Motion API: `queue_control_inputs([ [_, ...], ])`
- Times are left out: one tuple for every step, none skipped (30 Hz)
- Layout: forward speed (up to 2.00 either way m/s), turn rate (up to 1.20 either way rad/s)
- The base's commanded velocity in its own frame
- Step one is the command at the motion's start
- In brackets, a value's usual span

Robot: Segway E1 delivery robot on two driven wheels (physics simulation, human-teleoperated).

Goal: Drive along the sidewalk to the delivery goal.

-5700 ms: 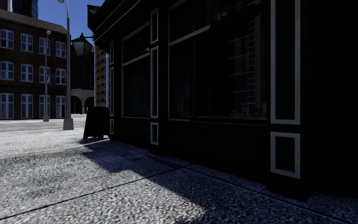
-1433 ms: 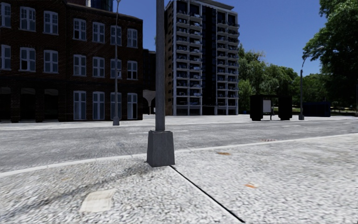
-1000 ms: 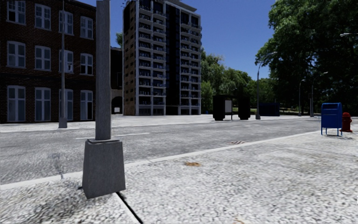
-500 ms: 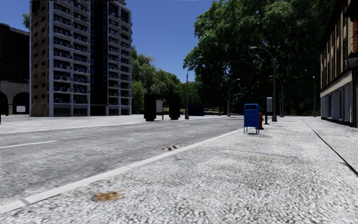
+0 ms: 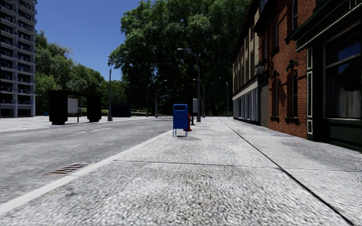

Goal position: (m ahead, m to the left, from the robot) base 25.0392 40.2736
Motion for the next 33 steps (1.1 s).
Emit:
queue_control_inputs([
  [2.0,-0.77],
  [2.0,-0.72],
  [2.0,-0.72],
  [2.0,-0.69],
  [2.0,-0.25],
  [2.0,0.0],
  [2.0,0.0],
  [2.0,0.0],
  [2.0,0.0],
  [2.0,0.0],
  [2.0,0.0],
  [2.0,0.0],
  [2.0,0.0],
  [2.0,0.0],
  [2.0,0.0],
  [2.0,0.0],
  [2.0,0.0],
  [2.0,0.0],
  [2.0,0.0],
  [2.0,0.0],
  [2.0,0.0],
  [2.0,0.0],
  [2.0,0.0],
  [2.0,0.0],
  [2.0,0.0],
  [2.0,0.0],
  [2.0,0.0],
  [2.0,0.0],
  [2.0,0.0],
  [2.0,0.0],
  [2.0,0.0],
  [2.0,0.0],
  [2.0,0.0],
])
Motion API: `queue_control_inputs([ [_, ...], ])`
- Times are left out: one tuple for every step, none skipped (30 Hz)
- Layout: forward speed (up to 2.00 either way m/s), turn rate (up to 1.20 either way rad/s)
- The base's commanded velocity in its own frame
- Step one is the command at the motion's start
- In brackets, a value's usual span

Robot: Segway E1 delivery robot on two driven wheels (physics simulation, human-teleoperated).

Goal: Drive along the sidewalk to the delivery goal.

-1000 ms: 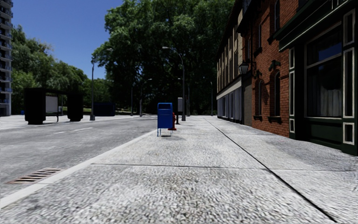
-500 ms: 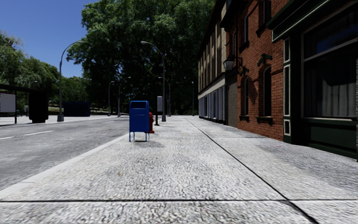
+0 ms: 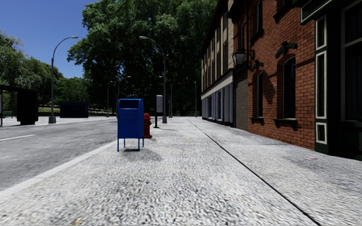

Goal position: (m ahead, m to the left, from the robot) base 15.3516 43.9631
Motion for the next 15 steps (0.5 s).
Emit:
queue_control_inputs([
  [2.0,0.0],
  [2.0,0.0],
  [2.0,0.0],
  [2.0,0.0],
  [2.0,0.0],
  [2.0,0.0],
  [2.0,0.0],
  [2.0,0.0],
  [2.0,0.0],
  [2.0,0.0],
  [2.0,0.0],
  [2.0,0.0],
  [2.0,0.0],
  [2.0,0.0],
  [2.0,0.0],
])
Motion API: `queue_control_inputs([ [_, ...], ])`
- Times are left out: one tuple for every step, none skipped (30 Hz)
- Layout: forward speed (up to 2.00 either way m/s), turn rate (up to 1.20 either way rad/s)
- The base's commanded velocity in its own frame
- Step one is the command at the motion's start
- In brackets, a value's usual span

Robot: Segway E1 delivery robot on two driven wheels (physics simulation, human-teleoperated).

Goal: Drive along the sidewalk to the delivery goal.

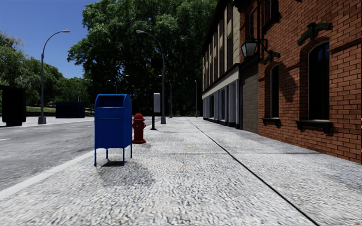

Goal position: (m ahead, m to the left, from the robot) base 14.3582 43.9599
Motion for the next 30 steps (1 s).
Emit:
queue_control_inputs([
  [2.0,0.0],
  [2.0,0.0],
  [2.0,0.0],
  [2.0,0.0],
  [2.0,0.0],
  [2.0,0.0],
  [2.0,0.0],
  [2.0,0.0],
  [2.0,0.0],
  [2.0,0.0],
  [2.0,0.0],
  [2.0,0.0],
  [2.0,0.0],
  [2.0,0.0],
  [2.0,0.0],
  [2.0,0.0],
  [2.0,0.0],
  [2.0,0.0],
  [2.0,0.0],
  [2.0,0.0],
  [2.0,0.0],
  [2.0,0.0],
  [2.0,0.0],
  [2.0,0.0],
  [2.0,0.0],
  [2.0,0.0],
  [2.0,0.0],
  [2.0,0.0],
  [2.0,0.0],
  [2.0,0.0],
])
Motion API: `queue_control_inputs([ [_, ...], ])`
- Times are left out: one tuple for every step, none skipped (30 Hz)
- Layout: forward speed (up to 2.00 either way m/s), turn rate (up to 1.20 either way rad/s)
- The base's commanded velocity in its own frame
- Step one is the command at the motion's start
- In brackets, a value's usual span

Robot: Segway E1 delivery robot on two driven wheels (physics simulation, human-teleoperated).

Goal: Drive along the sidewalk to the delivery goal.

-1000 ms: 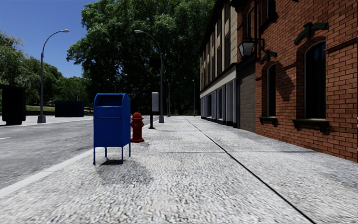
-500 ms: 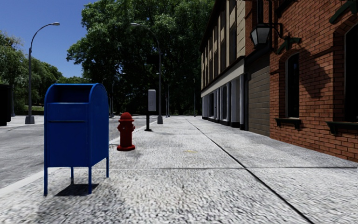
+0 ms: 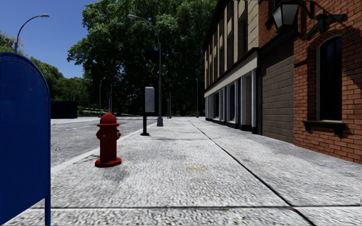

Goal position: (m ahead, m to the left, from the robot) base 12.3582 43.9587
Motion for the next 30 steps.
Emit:
queue_control_inputs([
  [2.0,0.0],
  [2.0,0.0],
  [2.0,0.0],
  [2.0,0.0],
  [2.0,0.0],
  [2.0,0.0],
  [2.0,0.0],
  [2.0,0.0],
  [2.0,0.0],
  [2.0,0.0],
  [2.0,0.0],
  [2.0,0.0],
  [2.0,0.0],
  [2.0,0.0],
  [2.0,0.0],
  [2.0,0.0],
  [2.0,0.0],
  [2.0,0.0],
  [2.0,0.0],
  [2.0,0.0],
  [2.0,0.0],
  [2.0,0.0],
  [2.0,0.0],
  [2.0,0.0],
  [2.0,0.0],
  [2.0,0.0],
  [2.0,0.0],
  [2.0,0.0],
  [2.0,0.0],
  [2.0,0.0],
])
